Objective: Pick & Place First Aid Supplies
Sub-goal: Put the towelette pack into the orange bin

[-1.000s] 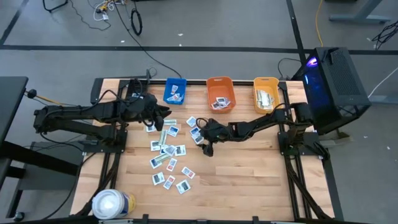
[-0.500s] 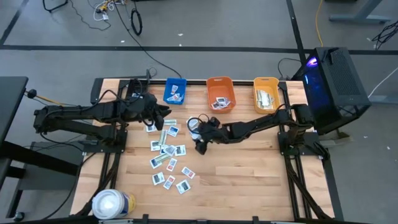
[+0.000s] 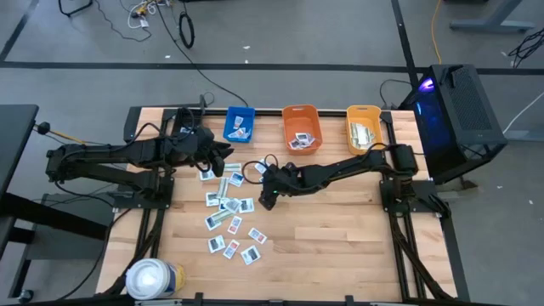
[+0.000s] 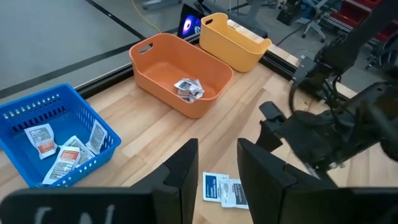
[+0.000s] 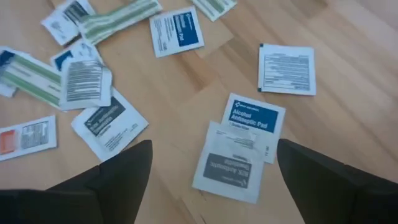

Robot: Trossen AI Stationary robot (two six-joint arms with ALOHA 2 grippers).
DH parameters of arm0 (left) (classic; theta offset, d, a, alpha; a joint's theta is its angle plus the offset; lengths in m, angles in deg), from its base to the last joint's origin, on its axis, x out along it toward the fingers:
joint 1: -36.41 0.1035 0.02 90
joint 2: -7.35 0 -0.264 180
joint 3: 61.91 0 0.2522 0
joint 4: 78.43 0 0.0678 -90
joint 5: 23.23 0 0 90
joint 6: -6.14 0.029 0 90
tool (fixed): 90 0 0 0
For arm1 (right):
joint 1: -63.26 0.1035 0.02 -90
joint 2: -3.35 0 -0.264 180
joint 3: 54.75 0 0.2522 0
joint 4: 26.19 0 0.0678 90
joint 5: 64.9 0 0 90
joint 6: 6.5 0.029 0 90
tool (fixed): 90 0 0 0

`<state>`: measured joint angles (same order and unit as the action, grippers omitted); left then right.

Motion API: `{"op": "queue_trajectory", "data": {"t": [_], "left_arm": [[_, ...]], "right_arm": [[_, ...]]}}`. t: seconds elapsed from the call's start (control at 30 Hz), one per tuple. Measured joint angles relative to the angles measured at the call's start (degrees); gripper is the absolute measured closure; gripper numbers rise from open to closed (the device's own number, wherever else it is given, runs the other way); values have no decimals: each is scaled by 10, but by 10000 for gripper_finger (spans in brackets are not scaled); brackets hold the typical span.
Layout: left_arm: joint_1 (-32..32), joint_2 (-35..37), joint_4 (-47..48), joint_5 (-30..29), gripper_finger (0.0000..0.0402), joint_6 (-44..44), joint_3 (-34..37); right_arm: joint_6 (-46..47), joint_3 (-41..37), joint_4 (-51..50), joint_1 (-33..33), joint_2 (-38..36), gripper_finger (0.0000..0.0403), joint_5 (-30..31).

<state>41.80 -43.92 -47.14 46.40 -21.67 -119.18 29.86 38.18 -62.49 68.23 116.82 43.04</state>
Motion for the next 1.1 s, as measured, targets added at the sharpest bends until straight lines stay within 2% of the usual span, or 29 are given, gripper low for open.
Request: {"op": "queue_trajectory", "data": {"t": [0.17, 0.33, 0.53, 0.63, 0.73, 0.9, 1.1], "left_arm": [[0, 0, 0, 2, 287, 0, 0], [0, 4, 8, 13, 287, 0, 0], [0, 44, 56, 123, 287, 19, 0], [0, 74, 96, 144, 287, 28, 0], [0, 108, 115, 142, 287, 31, 0], [0, 150, 115, 106, 287, 31, 0], [0, 170, 115, 84, 287, 30, 0]], "right_arm": [[27, 41, -53, -1, 25, 56, -6], [40, 51, -69, -2, 40, 56, -10], [52, 52, -71, -2, 51, 56, -10], [65, 52, -67, -3, 54, 57, -17], [77, 51, -72, -3, 59, 57, -24], [82, 51, -46, -6, 62, 57, -23], [85, 51, -4, -10, 81, 57, -4]]}}
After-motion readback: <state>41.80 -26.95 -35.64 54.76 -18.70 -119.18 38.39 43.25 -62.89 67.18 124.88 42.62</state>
